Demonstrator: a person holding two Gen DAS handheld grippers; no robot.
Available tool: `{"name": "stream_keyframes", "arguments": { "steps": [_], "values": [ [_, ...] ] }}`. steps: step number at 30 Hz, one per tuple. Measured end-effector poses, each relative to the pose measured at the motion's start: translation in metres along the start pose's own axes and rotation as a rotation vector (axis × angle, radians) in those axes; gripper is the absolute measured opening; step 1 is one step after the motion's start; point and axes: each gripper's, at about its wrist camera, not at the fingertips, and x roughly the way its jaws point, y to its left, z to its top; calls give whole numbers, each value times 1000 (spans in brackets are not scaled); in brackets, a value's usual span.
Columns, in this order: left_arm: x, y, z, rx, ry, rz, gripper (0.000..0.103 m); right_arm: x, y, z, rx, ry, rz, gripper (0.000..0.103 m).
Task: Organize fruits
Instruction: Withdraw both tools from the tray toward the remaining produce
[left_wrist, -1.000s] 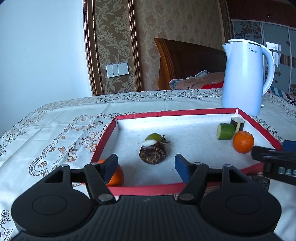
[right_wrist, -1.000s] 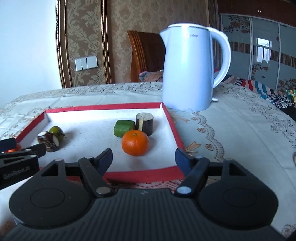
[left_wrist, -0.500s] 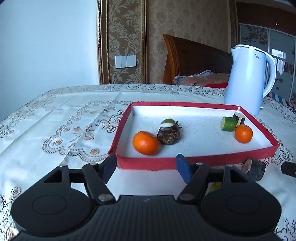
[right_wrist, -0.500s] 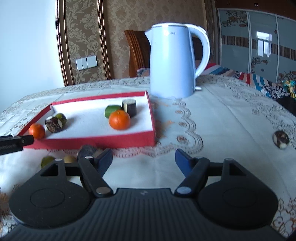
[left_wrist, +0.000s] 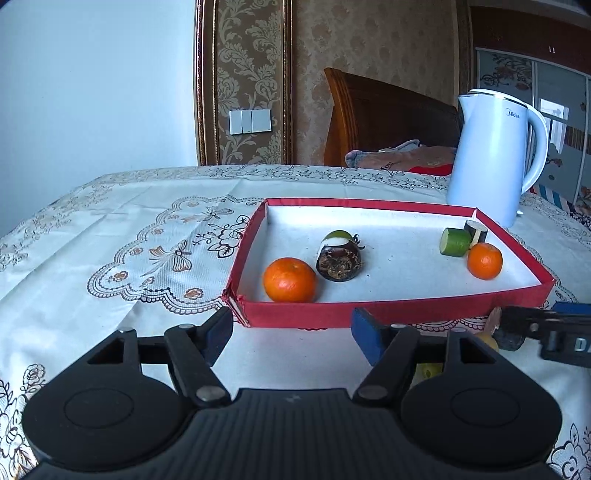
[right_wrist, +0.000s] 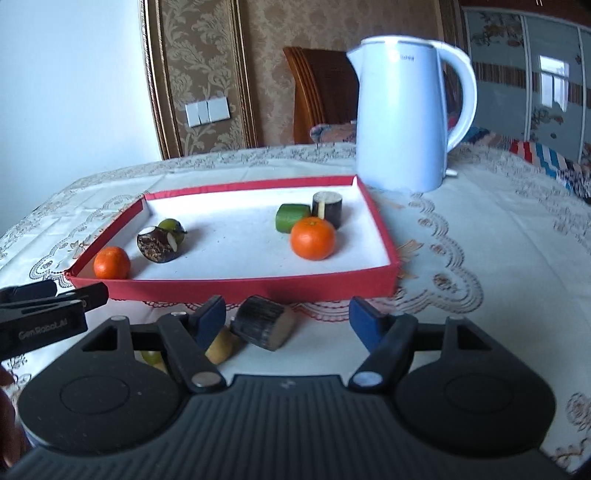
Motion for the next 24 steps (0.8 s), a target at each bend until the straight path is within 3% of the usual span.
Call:
{"name": "stream_keyframes", "arguments": {
  "steps": [8, 13, 16, 21, 24],
  "values": [
    [1, 3, -1, -15, 8, -14, 70, 19, 4, -2, 29, 36, -17, 70],
    [-9, 6, -2, -8, 9, -31, 70, 14, -10, -2, 10, 62, -30, 48],
    [-23, 4, -5, 9, 5, -65, 70, 6, -24, -3, -1, 53, -74, 48],
    [-43, -22, -15, 90, 13, -150, 70, -8, -49, -10, 32, 47, -58, 48],
    [-48, -42, -20, 132, 23, -165, 70, -13, -59, -12, 48, 41, -57, 48]
  ]
}}
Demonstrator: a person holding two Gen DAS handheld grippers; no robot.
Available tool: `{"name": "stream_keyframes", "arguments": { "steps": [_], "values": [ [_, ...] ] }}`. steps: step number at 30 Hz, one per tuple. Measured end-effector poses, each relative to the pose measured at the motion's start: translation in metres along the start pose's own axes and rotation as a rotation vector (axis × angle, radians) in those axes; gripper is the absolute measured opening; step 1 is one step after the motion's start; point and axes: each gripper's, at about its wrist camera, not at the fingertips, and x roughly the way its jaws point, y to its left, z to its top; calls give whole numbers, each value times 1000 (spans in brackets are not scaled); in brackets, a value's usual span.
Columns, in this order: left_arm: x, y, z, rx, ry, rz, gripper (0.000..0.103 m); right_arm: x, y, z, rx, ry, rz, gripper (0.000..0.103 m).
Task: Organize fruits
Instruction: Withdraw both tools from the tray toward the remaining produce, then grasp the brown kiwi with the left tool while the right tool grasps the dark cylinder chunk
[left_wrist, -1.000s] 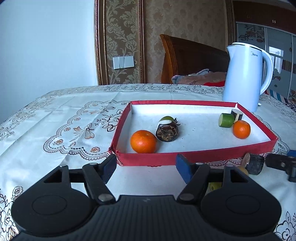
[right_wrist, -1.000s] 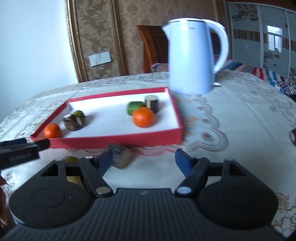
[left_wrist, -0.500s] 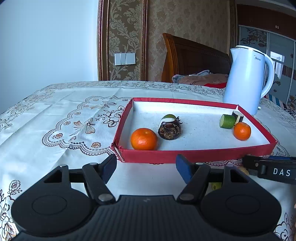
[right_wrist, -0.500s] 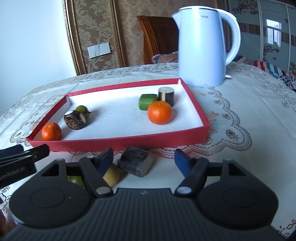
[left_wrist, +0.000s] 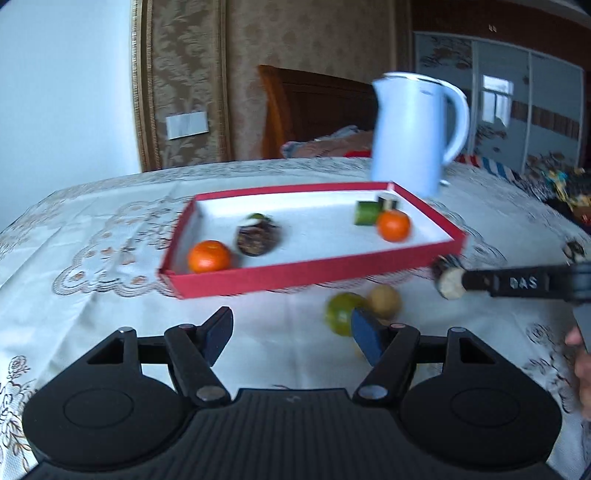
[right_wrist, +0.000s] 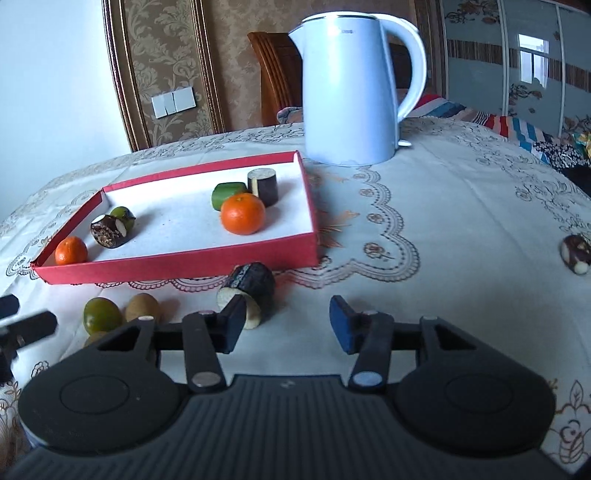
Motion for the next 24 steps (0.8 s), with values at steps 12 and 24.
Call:
{"name": "stream_keyframes", "arguments": {
  "steps": [12, 24],
  "values": [
    [21, -33, -9, 4, 74, -11, 70, -13, -21, -2, 10, -73, -41, 48],
    [28, -44, -10, -41, 68, 17, 57, -5, -25, -9, 41, -76, -21, 51]
  ]
}}
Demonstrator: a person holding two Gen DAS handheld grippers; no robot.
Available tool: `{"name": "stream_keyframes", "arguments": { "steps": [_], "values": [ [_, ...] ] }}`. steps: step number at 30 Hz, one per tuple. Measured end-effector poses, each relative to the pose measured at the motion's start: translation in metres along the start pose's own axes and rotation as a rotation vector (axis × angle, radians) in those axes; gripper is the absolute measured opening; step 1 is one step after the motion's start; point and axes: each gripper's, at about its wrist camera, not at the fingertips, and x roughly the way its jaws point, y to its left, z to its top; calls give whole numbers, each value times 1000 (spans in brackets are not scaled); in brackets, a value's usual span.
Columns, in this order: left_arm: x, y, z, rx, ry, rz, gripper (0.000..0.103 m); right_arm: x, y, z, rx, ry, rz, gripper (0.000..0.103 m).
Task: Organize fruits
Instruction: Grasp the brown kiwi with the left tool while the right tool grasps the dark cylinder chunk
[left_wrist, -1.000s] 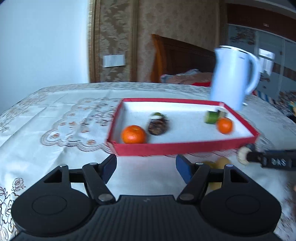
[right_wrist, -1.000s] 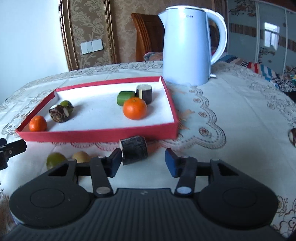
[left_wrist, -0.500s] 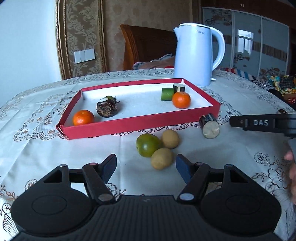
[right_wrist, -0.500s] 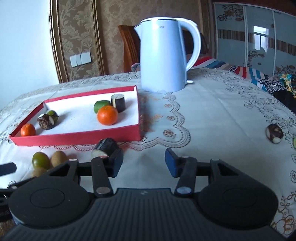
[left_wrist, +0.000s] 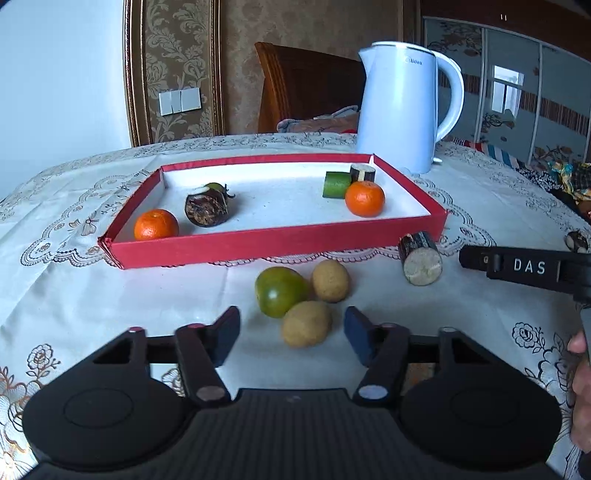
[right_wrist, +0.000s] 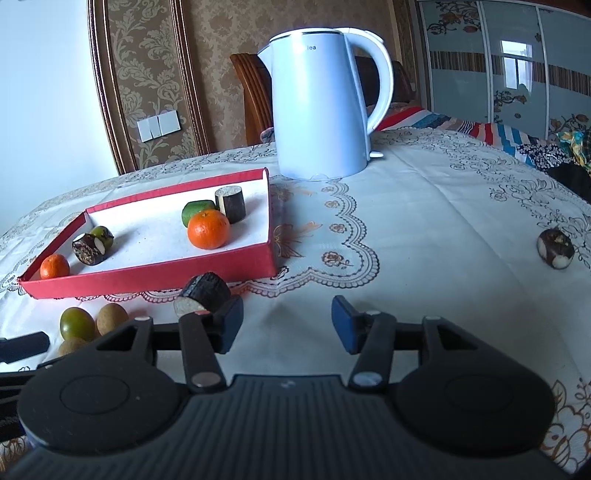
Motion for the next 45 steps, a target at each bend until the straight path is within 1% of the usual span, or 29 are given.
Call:
{"name": "stream_keyframes", "arguments": {
  "steps": [2, 4, 7, 11, 14, 17, 19, 21, 25, 29, 33, 37, 45],
  "values": [
    [2, -2, -1, -2, 5, 4, 56, -1, -1, -1, 3, -6, 7, 51],
    [3, -1, 0, -8, 6, 0, 52, -1, -2, -1, 14, -9, 14, 51],
    [4, -1, 0, -15, 9, 0, 46, 1, -5, -1, 29, -1, 26, 51],
    [2, -1, -2, -24, 5, 1, 35, 1, -4, -1, 28, 2, 30, 51],
    [2, -4, -2, -3, 1, -6, 29, 2, -4, -1, 27, 8, 26, 51],
    [1, -3, -3, -5, -3, -13, 29, 3, -5, -1, 30, 10, 31, 51],
    [0, 0, -2, -15, -5, -32, 29, 3, -6, -1, 33, 10, 33, 51],
    [-3, 3, -3, -20, -7, -38, 29, 2, -6, -1, 30, 7, 50, 51],
    [-16, 10, -4, -1, -31, -39, 29, -2, 5, -1, -45, -5, 70, 51],
    [-27, 24, -1, 2, -65, -19, 29, -6, 18, 3, -92, -18, 97, 51],
    [-28, 41, 4, -17, -93, 31, 29, 2, 28, 9, -119, 8, 122, 51],
    [-16, 60, 7, -73, -69, 41, 29, 13, 35, 12, -112, 34, 119, 51],
    [1, 77, 9, -121, -48, 81, 29, 28, 55, 15, -111, 52, 94, 51]
  ]
}}
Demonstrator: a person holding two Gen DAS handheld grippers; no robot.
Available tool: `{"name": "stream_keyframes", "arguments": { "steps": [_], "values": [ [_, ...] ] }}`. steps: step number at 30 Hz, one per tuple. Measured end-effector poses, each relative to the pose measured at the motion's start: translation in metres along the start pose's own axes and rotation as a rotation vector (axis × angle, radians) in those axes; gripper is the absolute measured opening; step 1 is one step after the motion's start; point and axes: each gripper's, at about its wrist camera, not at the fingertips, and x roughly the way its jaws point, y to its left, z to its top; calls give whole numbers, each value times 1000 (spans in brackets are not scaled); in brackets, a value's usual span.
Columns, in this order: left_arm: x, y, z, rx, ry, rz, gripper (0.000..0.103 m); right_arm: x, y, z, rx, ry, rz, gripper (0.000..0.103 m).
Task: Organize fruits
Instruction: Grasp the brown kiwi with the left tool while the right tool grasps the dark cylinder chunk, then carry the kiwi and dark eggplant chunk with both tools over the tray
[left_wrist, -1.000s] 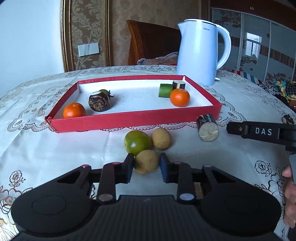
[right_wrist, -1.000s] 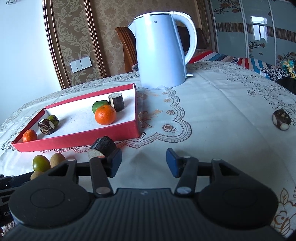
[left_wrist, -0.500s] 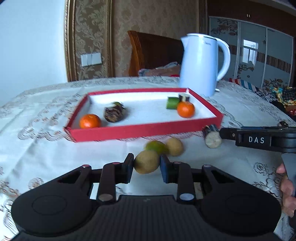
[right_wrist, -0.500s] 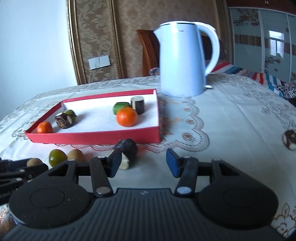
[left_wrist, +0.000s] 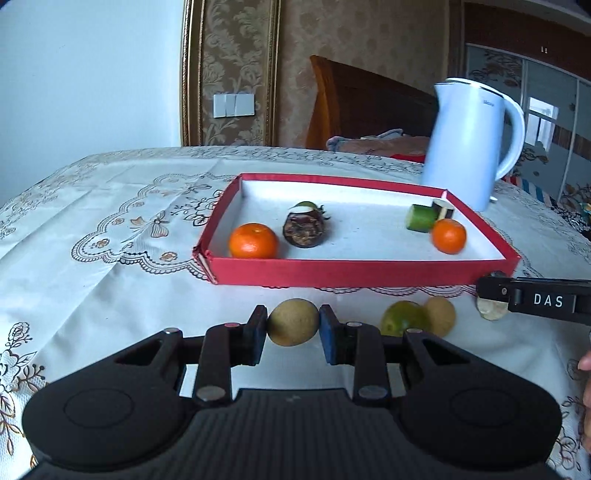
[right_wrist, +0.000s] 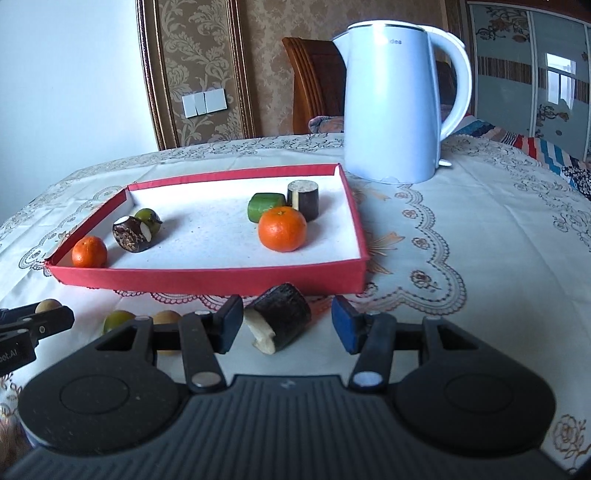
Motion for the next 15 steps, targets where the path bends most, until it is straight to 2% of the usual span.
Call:
{"name": "stream_keyframes", "arguments": {
  "steps": [8, 12, 15],
  "values": [
    [7, 6, -1, -23, 13, -2, 29, 13, 3, -2, 11, 30, 3, 50],
    [9, 8, -1, -33, 22, 0, 29, 15, 3, -2, 13, 36, 2, 47],
    [10, 8, -1, -32, 30, 0, 29, 15, 2, -2, 14, 35, -1, 41]
  ]
}}
